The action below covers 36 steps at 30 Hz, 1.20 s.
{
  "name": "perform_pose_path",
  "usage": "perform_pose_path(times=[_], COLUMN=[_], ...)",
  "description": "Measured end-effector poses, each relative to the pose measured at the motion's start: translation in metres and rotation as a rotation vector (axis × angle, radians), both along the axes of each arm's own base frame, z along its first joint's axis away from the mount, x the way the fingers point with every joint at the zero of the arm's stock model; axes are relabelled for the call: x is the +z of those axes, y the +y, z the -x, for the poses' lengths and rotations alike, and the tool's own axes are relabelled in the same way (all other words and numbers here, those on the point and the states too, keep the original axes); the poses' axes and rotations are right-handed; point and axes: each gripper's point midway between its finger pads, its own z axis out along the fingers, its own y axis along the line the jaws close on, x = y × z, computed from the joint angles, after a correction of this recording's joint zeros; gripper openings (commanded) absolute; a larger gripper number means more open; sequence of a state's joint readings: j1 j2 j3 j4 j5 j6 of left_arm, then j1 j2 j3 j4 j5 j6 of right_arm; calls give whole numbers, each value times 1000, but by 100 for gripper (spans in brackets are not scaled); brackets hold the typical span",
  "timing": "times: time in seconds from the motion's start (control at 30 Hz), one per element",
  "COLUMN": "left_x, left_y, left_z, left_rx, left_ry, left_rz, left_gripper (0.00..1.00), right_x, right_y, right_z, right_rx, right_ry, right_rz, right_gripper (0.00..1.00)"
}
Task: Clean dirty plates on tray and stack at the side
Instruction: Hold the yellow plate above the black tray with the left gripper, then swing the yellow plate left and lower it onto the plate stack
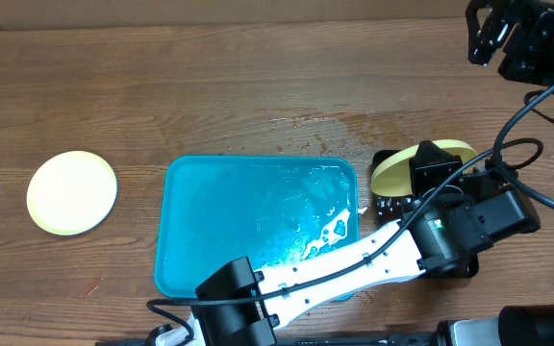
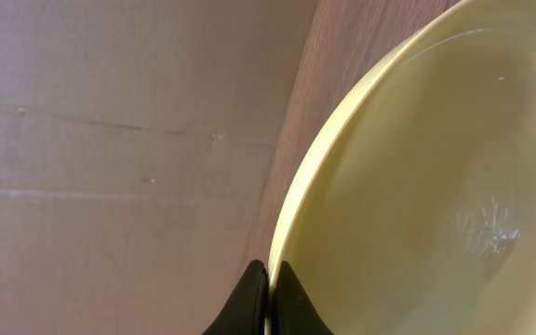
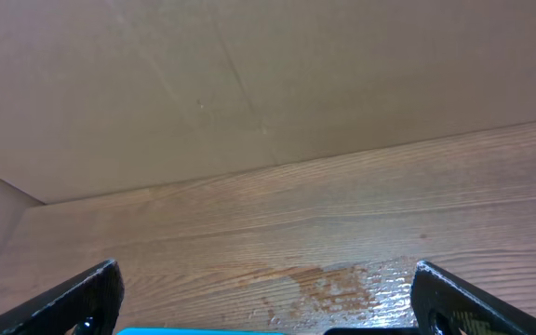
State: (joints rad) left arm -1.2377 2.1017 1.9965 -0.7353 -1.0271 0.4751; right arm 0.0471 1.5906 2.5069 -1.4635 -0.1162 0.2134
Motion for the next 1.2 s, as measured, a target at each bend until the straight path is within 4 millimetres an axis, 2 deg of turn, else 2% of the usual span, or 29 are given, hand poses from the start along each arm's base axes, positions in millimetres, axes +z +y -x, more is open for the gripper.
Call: perform_pose_path(times=[0.43,0.57,0.73,0.87,1.0,1.07,1.2], left_x=[-5,-24,-56,-75,-71,-61,-43], left_y=[-3,-4,-7,-2,21,42,104], left_z=[5,14,31,27,-2,-21,-54], left_rx=[-16,-28,-15,55,168,235,419], left_ry=[25,132,364,580,787,850,901], left_rz=[5,55,197,364,591,698,842], left_gripper=[4,4,4,4,5,4,5], right_x=[-1,-2,-4,-5,-7,-9,-13], right_y=[0,0,0,0,0,0,0], right_z=[0,1,2,3,4,5,8], right_rx=[0,0,-1,-7,-9,-11,-11], right_ry=[3,10,19,25,37,47,66], right_rz=[1,1,0,-11,-15,-17,-15], right_gripper=[100,100,100,100,100,100,100])
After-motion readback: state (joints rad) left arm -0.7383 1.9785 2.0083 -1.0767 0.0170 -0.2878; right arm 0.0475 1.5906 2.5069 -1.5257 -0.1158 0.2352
